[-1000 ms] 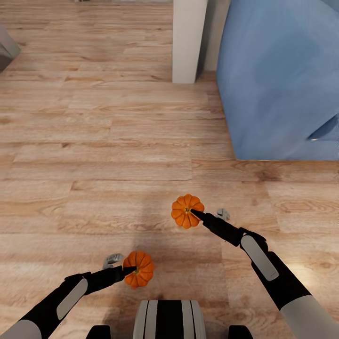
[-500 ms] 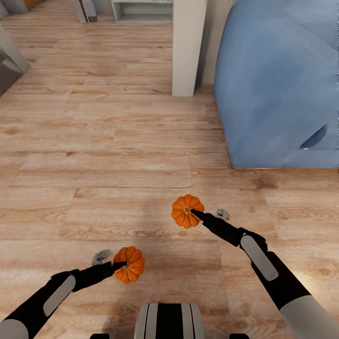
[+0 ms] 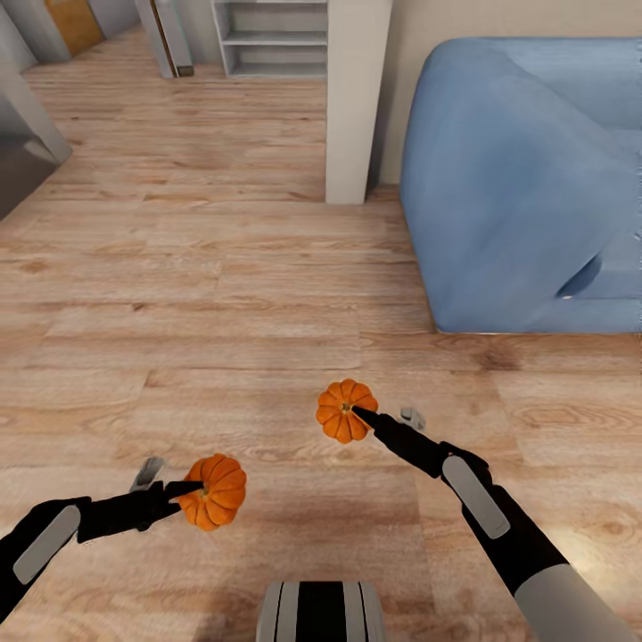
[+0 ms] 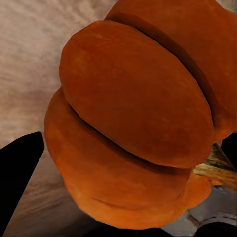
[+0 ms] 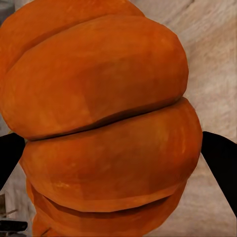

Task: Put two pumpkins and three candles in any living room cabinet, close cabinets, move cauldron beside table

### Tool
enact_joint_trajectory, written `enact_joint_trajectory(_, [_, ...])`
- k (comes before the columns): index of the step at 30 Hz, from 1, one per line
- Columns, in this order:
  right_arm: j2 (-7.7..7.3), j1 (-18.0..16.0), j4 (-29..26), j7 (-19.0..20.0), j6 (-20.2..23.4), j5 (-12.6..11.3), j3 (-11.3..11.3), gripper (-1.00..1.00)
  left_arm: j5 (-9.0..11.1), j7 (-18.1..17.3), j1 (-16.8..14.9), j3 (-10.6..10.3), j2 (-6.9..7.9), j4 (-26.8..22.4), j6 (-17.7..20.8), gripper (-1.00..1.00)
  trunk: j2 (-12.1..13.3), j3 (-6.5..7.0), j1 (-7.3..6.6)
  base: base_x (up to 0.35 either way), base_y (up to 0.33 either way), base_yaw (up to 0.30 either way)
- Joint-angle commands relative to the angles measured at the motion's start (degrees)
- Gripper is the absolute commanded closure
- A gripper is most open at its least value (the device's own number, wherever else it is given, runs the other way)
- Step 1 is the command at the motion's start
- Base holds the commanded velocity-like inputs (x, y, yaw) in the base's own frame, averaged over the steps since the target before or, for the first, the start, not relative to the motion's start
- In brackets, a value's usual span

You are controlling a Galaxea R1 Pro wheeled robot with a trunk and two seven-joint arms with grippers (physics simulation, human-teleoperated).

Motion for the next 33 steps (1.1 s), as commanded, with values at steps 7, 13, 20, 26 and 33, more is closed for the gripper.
enact_joint_trajectory(7, [-0.02, 2.1, -2.0, 0.4, -0.5, 0.5, 0.2, 1.00, -0.1, -4.7, 0.1, -0.2, 1.63, -0.8, 3.4, 1.00, 0.1, 1.52, -0.18, 0.000, 0.000, 0.000])
enact_joint_trajectory(13, [-0.02, 6.0, 1.3, 0.7, -3.6, 2.9, 0.2, 1.00, -0.4, -4.7, 0.1, -0.6, 1.61, -2.3, 5.2, 1.00, 0.2, 2.85, -0.34, 0.000, 0.000, 0.000])
enact_joint_trajectory(20, [-0.03, 6.5, 8.1, 0.8, -12.5, 6.0, 3.8, 1.00, -0.8, -4.7, 0.1, -0.7, 1.50, -2.9, 5.3, 1.00, 0.3, 4.47, -0.52, 0.000, 0.000, 0.031])
enact_joint_trajectory(26, [-0.10, 6.6, 11.3, 1.0, -17.7, 6.3, 7.1, 1.00, -0.9, -4.6, 0.1, -0.4, 1.59, -2.8, 5.3, 1.00, 0.3, 5.92, -0.67, 0.000, 0.000, 0.059])
enact_joint_trajectory(33, [-0.11, 6.6, 12.6, 4.9, -18.3, 6.1, 7.5, 1.00, -1.0, -4.5, 0.1, -0.5, 1.43, -2.9, 5.3, 1.00, 0.4, 7.47, -0.85, 0.000, 0.000, 0.002])
